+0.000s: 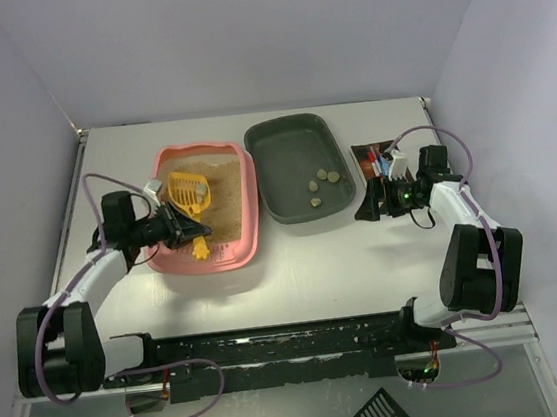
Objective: Clean the litter box
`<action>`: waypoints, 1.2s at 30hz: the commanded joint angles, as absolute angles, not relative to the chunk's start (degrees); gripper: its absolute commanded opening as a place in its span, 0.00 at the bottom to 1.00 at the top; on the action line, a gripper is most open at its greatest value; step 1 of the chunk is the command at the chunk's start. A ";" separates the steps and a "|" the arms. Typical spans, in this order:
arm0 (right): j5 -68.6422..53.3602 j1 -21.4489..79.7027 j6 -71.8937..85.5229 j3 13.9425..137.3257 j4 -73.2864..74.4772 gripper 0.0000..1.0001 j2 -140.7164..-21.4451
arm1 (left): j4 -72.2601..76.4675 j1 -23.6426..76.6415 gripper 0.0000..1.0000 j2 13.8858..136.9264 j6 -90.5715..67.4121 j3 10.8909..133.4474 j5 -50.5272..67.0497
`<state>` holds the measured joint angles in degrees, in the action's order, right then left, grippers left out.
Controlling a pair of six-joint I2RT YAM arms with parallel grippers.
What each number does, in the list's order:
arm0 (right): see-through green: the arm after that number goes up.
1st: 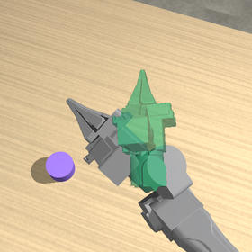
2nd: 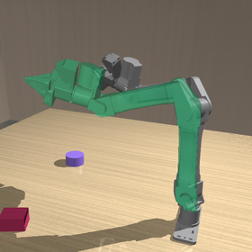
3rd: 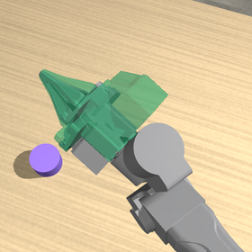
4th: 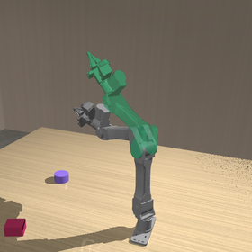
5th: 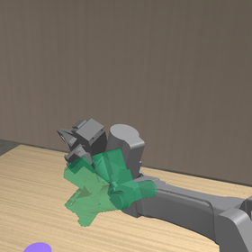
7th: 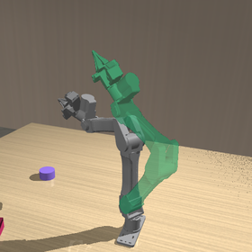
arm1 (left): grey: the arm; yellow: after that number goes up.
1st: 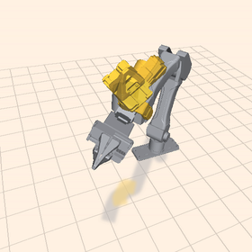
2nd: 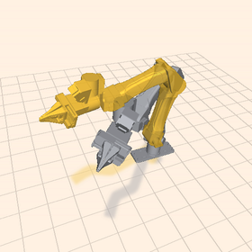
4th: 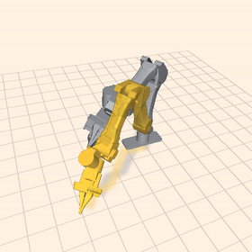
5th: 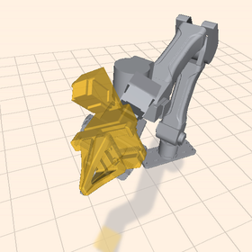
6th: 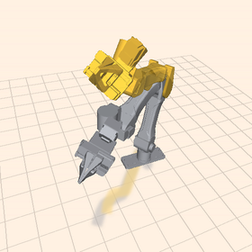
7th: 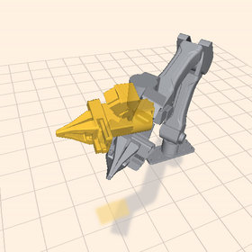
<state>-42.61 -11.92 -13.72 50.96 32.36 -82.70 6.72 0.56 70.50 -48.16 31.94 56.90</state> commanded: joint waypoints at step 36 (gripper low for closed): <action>-41.66 -10.91 -13.62 51.82 31.02 0.94 -82.61 | -11.37 8.96 0.07 64.78 -43.45 42.45 40.21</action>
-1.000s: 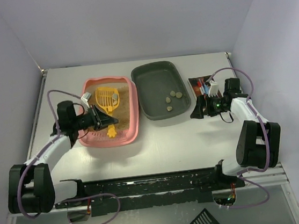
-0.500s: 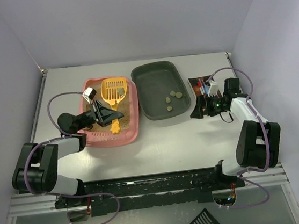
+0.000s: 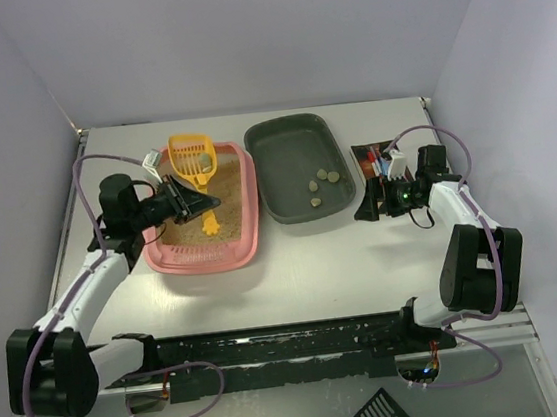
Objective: Clean the litter box
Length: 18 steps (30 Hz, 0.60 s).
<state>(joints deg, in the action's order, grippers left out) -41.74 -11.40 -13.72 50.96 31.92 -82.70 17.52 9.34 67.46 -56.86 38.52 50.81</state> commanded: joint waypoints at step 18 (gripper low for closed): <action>-41.39 -10.81 -13.59 51.77 30.96 0.94 -82.44 | 99.05 8.43 0.07 86.58 -110.04 20.38 61.68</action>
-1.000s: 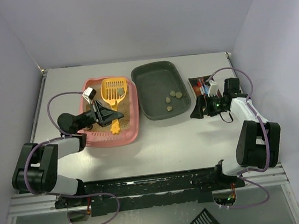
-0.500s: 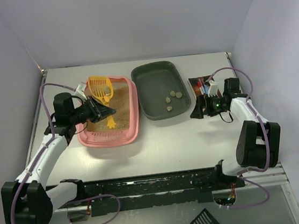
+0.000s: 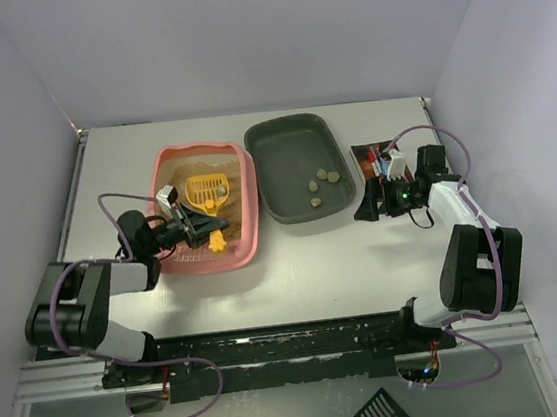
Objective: Clean the litter box
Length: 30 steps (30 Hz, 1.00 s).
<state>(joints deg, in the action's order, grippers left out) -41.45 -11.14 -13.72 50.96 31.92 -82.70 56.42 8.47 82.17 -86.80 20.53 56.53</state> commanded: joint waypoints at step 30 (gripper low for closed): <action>-39.92 -10.55 -13.36 52.01 30.85 0.94 -82.84 | -15.20 11.31 0.07 68.06 -27.41 47.58 48.08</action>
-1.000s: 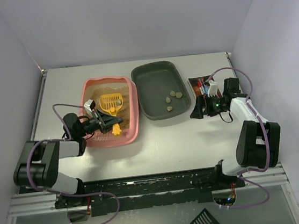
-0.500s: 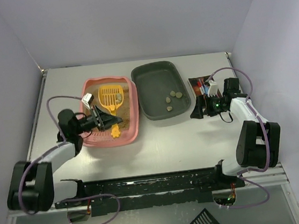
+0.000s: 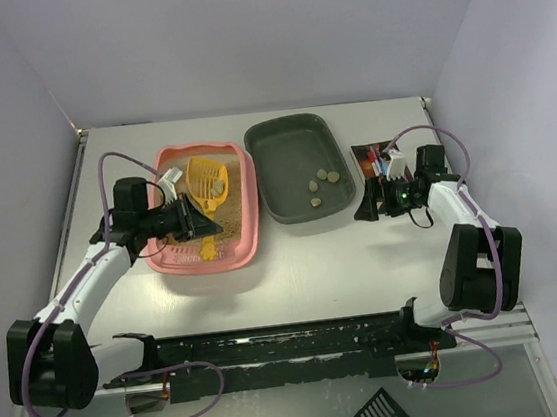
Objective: Clean the litter box
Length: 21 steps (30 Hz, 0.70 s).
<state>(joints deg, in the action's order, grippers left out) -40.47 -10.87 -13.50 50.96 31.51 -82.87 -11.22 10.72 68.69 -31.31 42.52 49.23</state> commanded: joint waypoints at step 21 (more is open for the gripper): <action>-45.21 -13.19 -14.14 53.35 33.11 0.94 -80.41 | -30.75 28.34 0.07 108.84 -28.49 90.04 25.71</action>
